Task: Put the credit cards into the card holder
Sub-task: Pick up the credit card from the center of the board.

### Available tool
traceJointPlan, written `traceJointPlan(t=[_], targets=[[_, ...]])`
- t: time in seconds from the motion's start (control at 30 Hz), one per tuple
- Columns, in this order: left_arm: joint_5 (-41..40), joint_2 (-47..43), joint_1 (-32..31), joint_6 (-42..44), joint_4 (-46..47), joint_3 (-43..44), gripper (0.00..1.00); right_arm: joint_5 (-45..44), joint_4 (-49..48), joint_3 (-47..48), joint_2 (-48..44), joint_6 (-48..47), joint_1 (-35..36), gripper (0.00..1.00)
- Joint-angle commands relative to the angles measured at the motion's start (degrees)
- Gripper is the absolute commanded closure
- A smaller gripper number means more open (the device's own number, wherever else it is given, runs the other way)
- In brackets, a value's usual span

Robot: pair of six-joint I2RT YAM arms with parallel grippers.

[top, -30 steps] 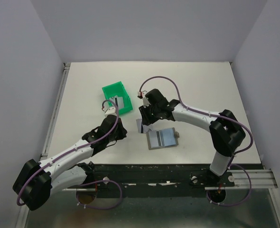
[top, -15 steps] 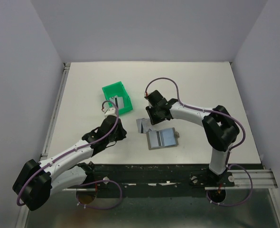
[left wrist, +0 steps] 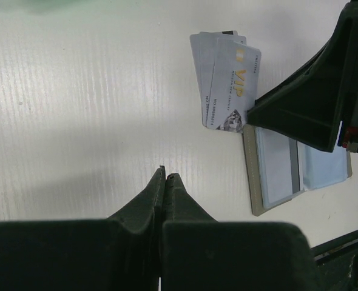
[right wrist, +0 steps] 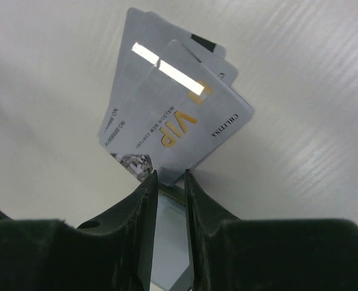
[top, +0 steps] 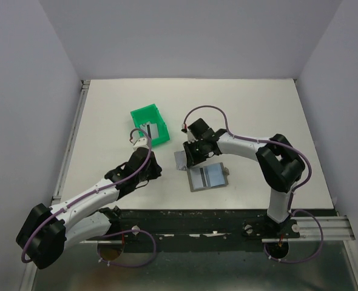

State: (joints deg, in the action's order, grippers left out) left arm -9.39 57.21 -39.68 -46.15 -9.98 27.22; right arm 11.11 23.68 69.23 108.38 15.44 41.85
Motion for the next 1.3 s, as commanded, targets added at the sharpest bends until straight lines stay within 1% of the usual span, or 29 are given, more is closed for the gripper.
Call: traceJointPlan(t=[0.0, 0.1, 0.17, 0.23, 0.37, 0.43, 0.5, 0.6, 0.87, 1.03, 1.27], targets=[[0.16, -1.05, 0.31, -0.96, -0.31, -1.29, 1.00, 11.89, -5.12, -3.22, -0.97, 0.82, 0.25, 0.68], [0.51, -0.79, 0.31, -1.31, 0.13, -1.38, 1.00, 19.28, -10.57, -6.12, -3.87, -0.24, 0.25, 0.66], [0.60, -0.61, 0.39, -1.40, 0.31, -1.38, 1.00, 19.30, -13.91, -8.31, -5.98, 0.29, 0.25, 0.66], [0.60, -0.52, 0.48, -1.40, 0.31, -1.38, 1.00, 15.97, -14.98, -9.72, -7.82, 0.73, 0.17, 0.66], [0.69, -0.70, 0.48, -1.40, 0.05, -1.21, 1.00, 5.27, -14.81, -10.79, -10.29, 1.43, 0.17, 0.64], [0.51, -0.87, 0.39, -1.40, -0.22, -1.38, 1.00, 0.77, -12.88, -9.48, -9.86, 1.61, 0.25, 0.62], [0.42, -1.22, 0.40, -1.31, -0.30, -1.73, 1.00, -2.13, -9.47, -5.97, -7.93, 0.65, 0.25, 0.62], [0.25, -1.40, 0.48, -1.40, -0.22, -1.82, 1.00, -4.95, -6.29, -1.92, -4.33, -0.41, 0.25, 0.61], [-0.02, -2.28, 0.48, -1.40, -0.92, -1.91, 1.00, -9.88, -3.12, 3.97, 1.13, -3.57, 0.25, 0.61], [-0.19, -2.63, 0.48, -1.31, -1.36, -2.26, 1.00, -7.87, -2.15, 5.03, 3.50, -4.80, 0.25, 0.61], [0.07, -2.10, 0.48, -1.66, -0.83, -2.26, 1.00, 1.53, -2.59, 3.81, 5.18, -7.70, 0.25, 0.62]])
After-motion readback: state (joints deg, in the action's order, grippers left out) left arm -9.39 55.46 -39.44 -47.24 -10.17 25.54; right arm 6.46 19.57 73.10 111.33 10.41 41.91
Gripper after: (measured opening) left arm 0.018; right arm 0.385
